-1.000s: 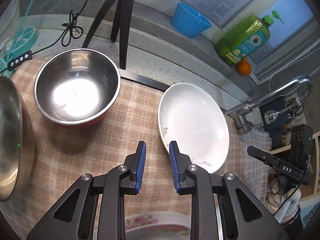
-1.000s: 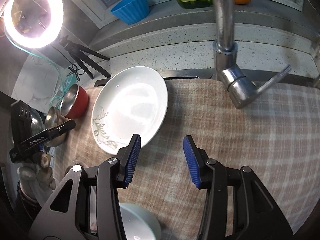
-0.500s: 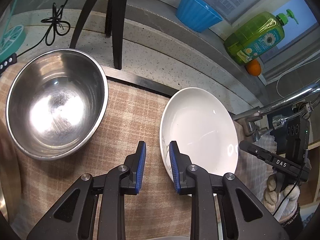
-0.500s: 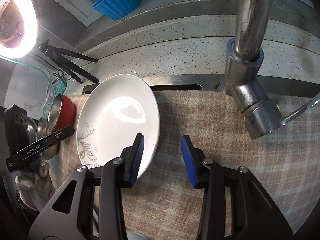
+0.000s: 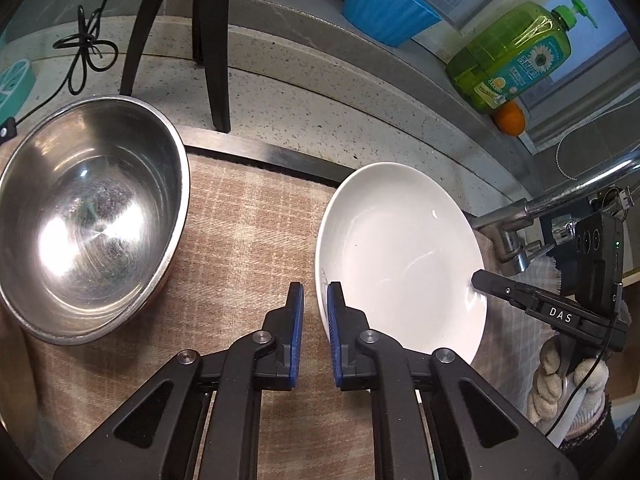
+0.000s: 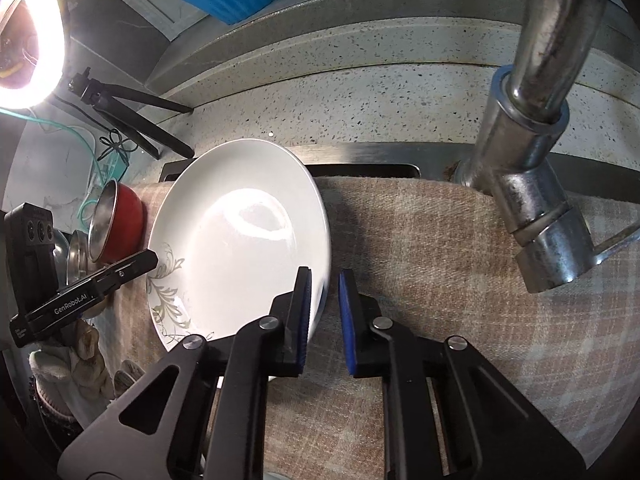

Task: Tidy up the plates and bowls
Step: 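Close the right tool on the rim of the white leaf-print plate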

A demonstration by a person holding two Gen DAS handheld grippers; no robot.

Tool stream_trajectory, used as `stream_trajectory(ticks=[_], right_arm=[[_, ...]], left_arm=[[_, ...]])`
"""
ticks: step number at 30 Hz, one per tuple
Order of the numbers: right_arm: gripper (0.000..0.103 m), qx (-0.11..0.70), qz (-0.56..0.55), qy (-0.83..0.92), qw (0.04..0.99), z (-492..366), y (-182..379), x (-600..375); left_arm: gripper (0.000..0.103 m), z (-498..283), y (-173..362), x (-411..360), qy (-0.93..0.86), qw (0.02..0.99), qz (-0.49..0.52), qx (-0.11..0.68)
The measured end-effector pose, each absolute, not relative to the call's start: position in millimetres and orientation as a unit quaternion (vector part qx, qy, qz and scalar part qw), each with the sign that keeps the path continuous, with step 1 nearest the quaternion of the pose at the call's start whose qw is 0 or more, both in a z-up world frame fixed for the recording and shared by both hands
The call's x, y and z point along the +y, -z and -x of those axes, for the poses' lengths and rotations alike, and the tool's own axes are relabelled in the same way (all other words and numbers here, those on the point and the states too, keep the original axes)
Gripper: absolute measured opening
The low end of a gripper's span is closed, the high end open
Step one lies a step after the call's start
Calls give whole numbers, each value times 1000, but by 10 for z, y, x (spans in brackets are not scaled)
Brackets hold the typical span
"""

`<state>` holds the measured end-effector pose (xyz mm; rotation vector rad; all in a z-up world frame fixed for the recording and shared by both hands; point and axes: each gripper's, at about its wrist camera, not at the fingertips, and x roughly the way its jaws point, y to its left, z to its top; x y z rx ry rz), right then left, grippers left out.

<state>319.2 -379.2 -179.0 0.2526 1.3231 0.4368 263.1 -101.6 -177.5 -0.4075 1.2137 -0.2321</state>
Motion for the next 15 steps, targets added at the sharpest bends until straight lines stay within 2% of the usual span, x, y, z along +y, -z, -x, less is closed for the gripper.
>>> stream_trajectory(ticks=[3, 15], right_arm=[[9, 607, -111, -201, 761, -3196, 1794, -3754], [9, 610, -102, -200, 760, -3175, 1771, -3729]], left_arm=[[8, -2653, 1786, -1018, 110, 795, 189, 566], [7, -2668, 1793, -1086, 116, 795, 177, 568]])
